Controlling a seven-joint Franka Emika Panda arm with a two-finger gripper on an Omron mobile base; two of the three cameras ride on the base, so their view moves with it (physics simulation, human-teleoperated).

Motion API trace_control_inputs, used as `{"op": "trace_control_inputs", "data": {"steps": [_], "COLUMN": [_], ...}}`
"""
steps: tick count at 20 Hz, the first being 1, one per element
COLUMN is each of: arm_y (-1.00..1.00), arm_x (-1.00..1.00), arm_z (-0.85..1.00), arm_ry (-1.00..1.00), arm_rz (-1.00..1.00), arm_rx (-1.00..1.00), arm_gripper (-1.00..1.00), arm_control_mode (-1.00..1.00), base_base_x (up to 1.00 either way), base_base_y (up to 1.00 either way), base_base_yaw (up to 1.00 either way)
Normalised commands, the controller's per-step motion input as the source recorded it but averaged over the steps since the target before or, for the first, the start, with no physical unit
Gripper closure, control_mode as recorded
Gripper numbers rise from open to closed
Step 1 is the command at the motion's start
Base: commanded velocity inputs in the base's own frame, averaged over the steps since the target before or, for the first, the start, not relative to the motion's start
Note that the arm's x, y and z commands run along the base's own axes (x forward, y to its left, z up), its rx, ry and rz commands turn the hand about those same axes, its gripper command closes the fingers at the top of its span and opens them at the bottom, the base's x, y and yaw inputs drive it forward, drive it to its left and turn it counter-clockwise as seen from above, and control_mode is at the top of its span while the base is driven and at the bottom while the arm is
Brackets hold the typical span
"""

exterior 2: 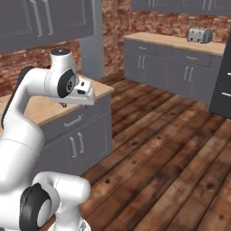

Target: Navigate to the toaster.

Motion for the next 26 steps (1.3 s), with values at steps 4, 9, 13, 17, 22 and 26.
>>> {"op": "trace_control_inputs", "data": {"steps": [4,9,13,17,22,26], "arm_y": [0.00,0.00,0.00,0.00,0.00,0.00], "arm_x": [0.00,0.00,0.00,0.00,0.00,0.00], "arm_z": [0.00,0.00,0.00,0.00,0.00,0.00], "arm_ry": [0.00,0.00,0.00,0.00,0.00,0.00], "arm_rz": [0.00,0.00,0.00,0.00,0.00,0.00], "arm_rx": [0.00,0.00,0.00,0.00,0.00,0.00], "arm_gripper": [-1.00,-1.00,-1.00,-1.00,-1.00,-1.00], "arm_control_mode": [1.00,1.00,1.00,1.00,1.00,1.00], "base_base_x": [1.00,1.00,1.00,1.00,1.00,1.00], "base_base_y": [-0.13,-0.10,-0.12,-0.15,-0.15,-0.12], "base_base_yaw": [0.00,0.00,0.00,0.00,0.00,-0.01]}}
